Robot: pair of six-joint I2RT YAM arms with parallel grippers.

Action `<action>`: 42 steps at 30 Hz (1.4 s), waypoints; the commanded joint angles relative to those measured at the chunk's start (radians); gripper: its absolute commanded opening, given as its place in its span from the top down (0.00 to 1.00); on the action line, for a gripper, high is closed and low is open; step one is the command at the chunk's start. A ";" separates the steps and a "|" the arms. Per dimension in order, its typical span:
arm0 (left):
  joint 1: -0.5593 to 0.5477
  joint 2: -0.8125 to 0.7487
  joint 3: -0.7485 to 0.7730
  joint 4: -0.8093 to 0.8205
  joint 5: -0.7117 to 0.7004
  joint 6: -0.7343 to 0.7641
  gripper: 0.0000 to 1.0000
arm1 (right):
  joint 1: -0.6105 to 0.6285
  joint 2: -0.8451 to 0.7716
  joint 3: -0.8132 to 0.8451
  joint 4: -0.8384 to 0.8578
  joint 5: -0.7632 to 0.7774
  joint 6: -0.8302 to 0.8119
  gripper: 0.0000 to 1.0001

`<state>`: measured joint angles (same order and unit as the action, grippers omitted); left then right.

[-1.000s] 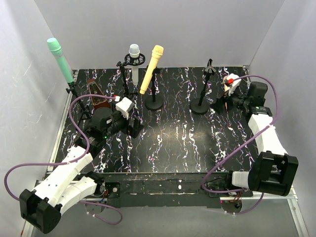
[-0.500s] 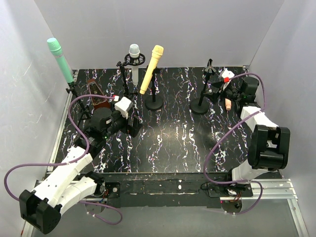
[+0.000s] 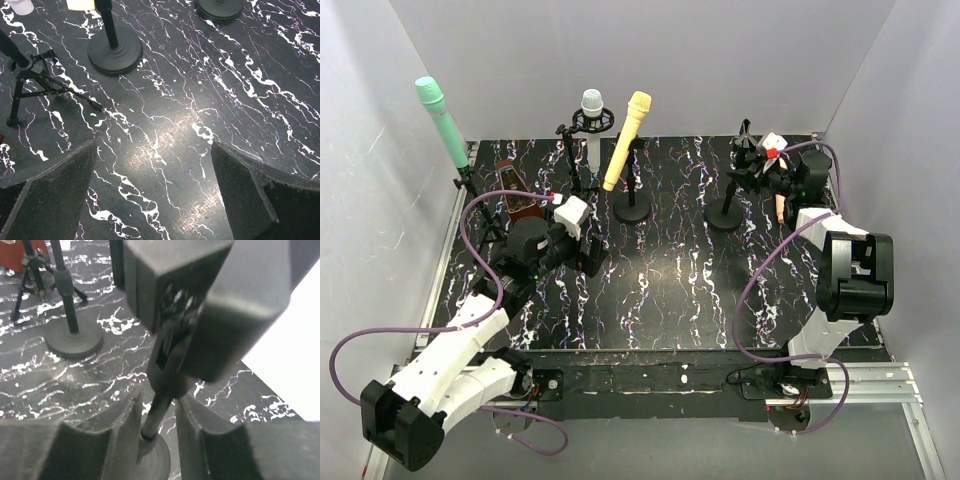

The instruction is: Attach the microphones to the stand

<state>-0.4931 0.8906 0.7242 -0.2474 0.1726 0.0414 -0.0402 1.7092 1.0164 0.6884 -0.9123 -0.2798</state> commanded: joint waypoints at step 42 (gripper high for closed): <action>0.004 -0.062 -0.042 0.094 0.111 -0.034 0.02 | 0.537 -0.348 -0.159 -0.407 0.073 -0.021 0.59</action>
<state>-0.4927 0.8749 0.7048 -0.2195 0.1997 0.0319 0.5083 1.4036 0.8165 0.4549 -0.8352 -0.2279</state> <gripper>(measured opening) 0.981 0.367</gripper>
